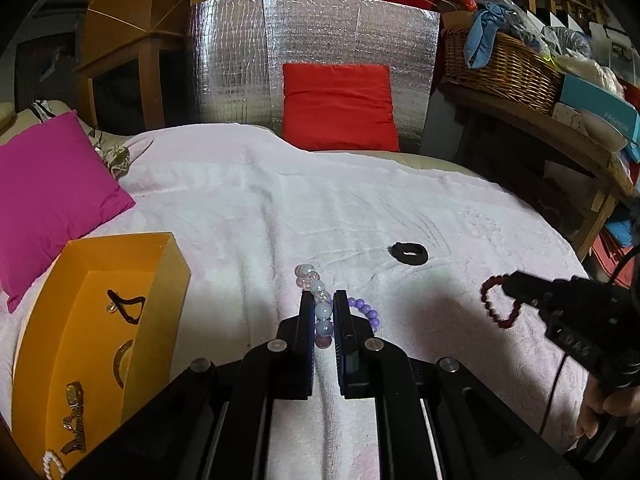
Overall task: Organize jewelry
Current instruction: 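Lift both bracelets and carry them toward the orange box with both tools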
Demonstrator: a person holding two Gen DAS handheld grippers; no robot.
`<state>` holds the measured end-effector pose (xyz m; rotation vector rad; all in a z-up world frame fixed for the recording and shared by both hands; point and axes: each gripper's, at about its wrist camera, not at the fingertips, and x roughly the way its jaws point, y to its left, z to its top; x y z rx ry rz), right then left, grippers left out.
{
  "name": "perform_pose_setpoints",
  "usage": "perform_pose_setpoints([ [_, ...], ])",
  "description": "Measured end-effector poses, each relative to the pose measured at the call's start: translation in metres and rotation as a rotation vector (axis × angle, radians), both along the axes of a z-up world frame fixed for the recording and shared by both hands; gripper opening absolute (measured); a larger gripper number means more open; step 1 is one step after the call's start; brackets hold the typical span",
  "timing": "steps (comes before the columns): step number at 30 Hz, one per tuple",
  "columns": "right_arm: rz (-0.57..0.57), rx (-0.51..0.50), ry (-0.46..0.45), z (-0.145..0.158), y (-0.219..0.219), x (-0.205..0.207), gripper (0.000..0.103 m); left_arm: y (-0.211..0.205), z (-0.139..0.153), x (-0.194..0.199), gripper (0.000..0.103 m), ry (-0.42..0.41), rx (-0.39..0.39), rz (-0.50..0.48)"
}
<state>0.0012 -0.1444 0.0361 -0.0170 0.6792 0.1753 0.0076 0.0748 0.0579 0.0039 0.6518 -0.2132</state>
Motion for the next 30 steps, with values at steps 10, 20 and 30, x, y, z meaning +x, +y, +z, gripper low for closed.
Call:
perform_pose_setpoints([
  [10, 0.029, 0.052, -0.069, 0.018, 0.018, -0.007, 0.01, 0.005, 0.001, -0.002, 0.009, -0.014, 0.019, 0.018],
  [20, 0.061, 0.085, -0.087, 0.023, 0.036, -0.007, 0.01, 0.017, 0.006, -0.006, 0.009, -0.041, 0.032, 0.047],
  [30, 0.109, 0.095, -0.098, 0.023, 0.061, -0.008, 0.01, 0.037, 0.015, -0.019, 0.009, -0.078, 0.024, 0.064],
])
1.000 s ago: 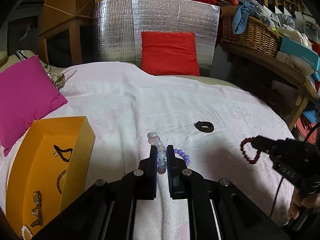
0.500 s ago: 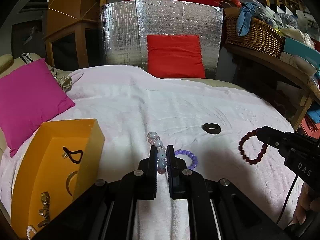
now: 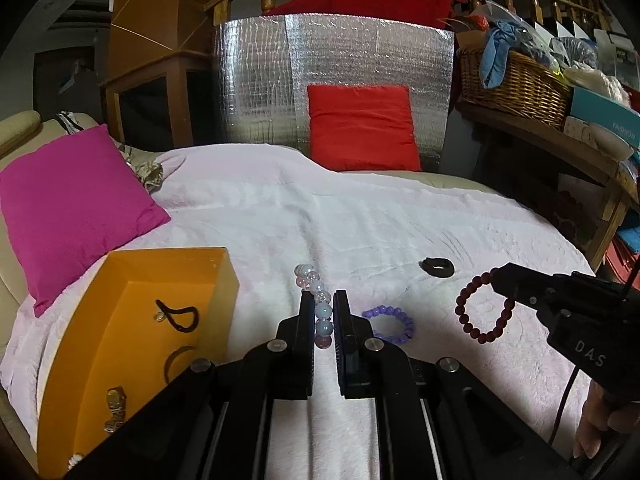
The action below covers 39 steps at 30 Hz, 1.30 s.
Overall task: Organize jewelry
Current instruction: 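Lift both bracelets and carry them toward the orange box with both tools, then lower both bracelets into the orange box and open both tools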
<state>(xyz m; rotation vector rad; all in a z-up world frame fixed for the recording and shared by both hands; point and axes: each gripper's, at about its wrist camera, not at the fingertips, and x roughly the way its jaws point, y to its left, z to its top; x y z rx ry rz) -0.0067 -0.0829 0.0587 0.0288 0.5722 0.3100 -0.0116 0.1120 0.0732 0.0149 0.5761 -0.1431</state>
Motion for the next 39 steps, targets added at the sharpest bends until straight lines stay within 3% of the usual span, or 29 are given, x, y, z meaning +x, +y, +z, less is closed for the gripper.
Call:
perform_pose_setpoints([
  [25, 0.103, 0.013, 0.004, -0.01, 0.07, 0.004, 0.01, 0.074, -0.002, -0.019, 0.009, -0.013, -0.025, 0.127],
  [39, 0.137, 0.016, 0.014, 0.002, 0.1, 0.008, 0.01, 0.117, -0.014, -0.008, 0.009, 0.031, -0.037, 0.242],
])
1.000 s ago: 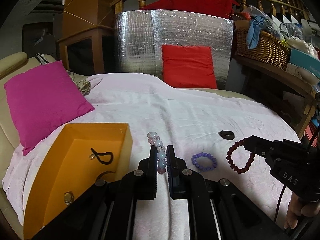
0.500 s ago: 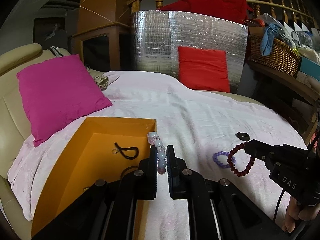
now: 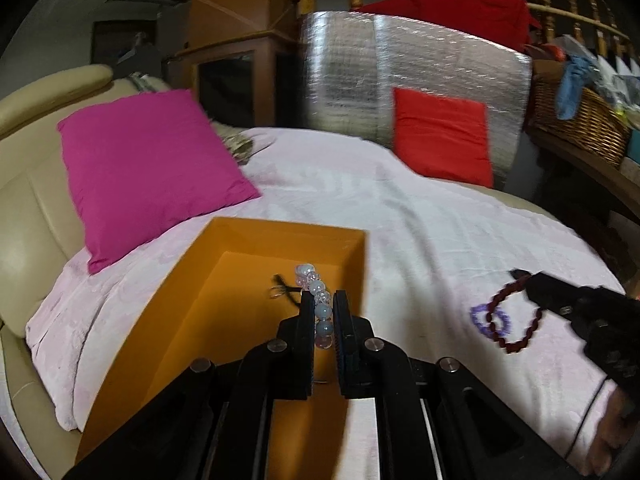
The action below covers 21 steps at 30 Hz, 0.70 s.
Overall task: Organize jewelry
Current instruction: 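Lower both bracelets into the orange box and open both tools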
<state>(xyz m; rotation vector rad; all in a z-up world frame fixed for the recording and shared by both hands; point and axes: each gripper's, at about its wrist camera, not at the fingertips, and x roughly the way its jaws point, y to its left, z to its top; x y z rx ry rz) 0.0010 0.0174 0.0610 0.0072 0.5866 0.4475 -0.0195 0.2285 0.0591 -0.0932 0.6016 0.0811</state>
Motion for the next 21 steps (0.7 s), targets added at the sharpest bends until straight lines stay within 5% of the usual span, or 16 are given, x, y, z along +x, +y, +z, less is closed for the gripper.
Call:
perform_pose_setpoints([
  [11, 0.102, -0.035, -0.056, 0.036, 0.06, 0.002, 0.01, 0.05, -0.014, 0.016, 0.009, 0.051, 0.01, 0.186],
  [21, 0.166, -0.032, -0.006, 0.029, 0.1, 0.023, 0.01, 0.07, -0.02, 0.024, 0.009, 0.074, 0.015, 0.238],
])
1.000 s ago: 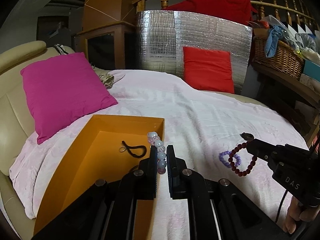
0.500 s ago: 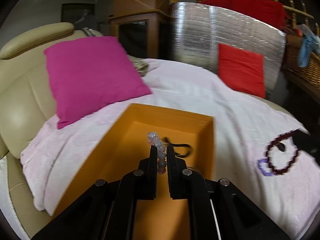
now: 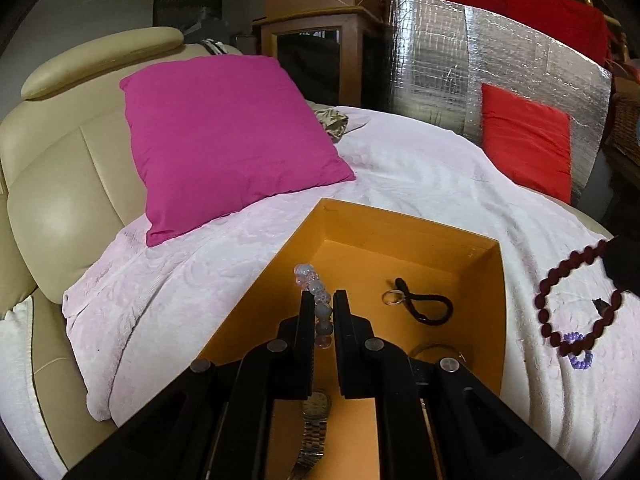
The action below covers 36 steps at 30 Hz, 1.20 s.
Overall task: Organize jewelry
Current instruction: 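Lower both bracelets into the orange box and open both tools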
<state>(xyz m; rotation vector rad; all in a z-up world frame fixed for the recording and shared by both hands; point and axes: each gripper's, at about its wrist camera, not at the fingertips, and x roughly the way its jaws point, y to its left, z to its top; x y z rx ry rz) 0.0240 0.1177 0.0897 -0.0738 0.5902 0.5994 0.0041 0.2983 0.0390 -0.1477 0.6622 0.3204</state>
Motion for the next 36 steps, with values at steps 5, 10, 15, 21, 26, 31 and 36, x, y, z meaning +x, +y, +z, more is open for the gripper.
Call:
perform_pose_setpoints([
  [5, 0.02, 0.002, 0.073, -0.013, 0.017, 0.021, 0.01, 0.007, -0.002, 0.0, 0.009, 0.011, 0.005, 0.009],
  [10, 0.039, -0.002, 0.129, -0.023, 0.037, 0.038, 0.01, 0.015, -0.007, -0.003, 0.009, 0.029, 0.003, 0.031],
  [15, 0.055, 0.015, 0.207, -0.034, 0.06, 0.058, 0.01, 0.024, -0.013, -0.011, 0.009, 0.054, 0.002, 0.06],
  [21, 0.055, 0.018, 0.332, -0.052, 0.091, 0.08, 0.01, 0.038, -0.02, -0.02, 0.009, 0.077, -0.001, 0.099],
  [26, 0.061, 0.017, 0.397, -0.058, 0.112, 0.088, 0.01, 0.047, -0.025, -0.024, 0.009, 0.091, -0.013, 0.118],
  [31, 0.046, 0.014, 0.451, -0.064, 0.127, 0.096, 0.01, 0.05, -0.029, -0.024, 0.009, 0.113, -0.019, 0.13],
  [36, 0.014, -0.012, 0.525, -0.081, 0.133, 0.104, 0.01, 0.053, -0.033, -0.023, 0.009, 0.138, -0.014, 0.136],
])
